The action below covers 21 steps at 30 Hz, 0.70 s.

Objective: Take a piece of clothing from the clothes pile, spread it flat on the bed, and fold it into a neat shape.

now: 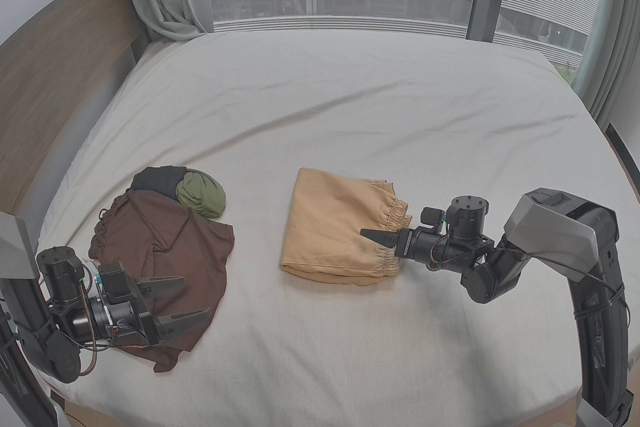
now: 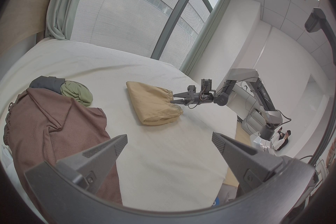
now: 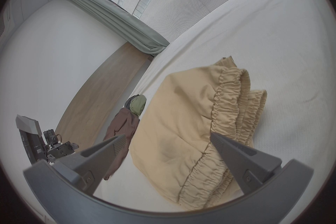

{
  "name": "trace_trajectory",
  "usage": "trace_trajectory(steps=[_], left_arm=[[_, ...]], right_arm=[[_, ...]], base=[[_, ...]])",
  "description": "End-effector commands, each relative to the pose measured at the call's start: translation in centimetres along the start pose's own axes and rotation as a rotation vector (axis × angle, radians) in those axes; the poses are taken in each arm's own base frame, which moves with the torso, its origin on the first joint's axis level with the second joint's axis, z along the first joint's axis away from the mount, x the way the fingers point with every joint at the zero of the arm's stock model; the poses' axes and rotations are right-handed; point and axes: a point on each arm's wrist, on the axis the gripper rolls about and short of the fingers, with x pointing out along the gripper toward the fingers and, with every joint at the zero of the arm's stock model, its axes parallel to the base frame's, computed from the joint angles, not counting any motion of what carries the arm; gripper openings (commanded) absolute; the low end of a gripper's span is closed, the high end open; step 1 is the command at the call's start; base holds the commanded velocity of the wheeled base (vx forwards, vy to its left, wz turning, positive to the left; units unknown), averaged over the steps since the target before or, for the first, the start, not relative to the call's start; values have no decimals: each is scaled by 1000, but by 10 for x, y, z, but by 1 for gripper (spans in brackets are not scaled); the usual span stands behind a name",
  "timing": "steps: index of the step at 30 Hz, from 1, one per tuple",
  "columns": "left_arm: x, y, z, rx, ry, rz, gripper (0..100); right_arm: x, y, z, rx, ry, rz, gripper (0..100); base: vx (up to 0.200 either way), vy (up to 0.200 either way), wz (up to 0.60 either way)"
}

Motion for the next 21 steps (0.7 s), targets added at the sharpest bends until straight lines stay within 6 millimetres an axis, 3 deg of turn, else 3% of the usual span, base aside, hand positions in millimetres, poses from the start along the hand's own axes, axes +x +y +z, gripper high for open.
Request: trace_trajectory(steps=[1,9,10,14,18,21], left_arm=[[0,0,-1,-3,2,0,100],[-1,0,-1,-6,3,3,100],[-2,1,-1,-9,1,10,100],[-2,1,2,-1,-8,-2,100],[3,-2,6,23,-16,-45,100],[9,-5,9,41,-21,-89,100]], right_arm=[[3,-9,-11,17,24,-15,100],[0,-5,-7,12,14,-9,100],[-6,5,8,-1,-22,10,100],[-37,39,49,-17,-102,39,100],[-80,74,84,-67,-188,57,100],[-113,96,98,-99,-229,55,100]], base=[[0,0,0],[0,0,0],[0,0,0],[0,0,0],[0,0,0],[0,0,0]])
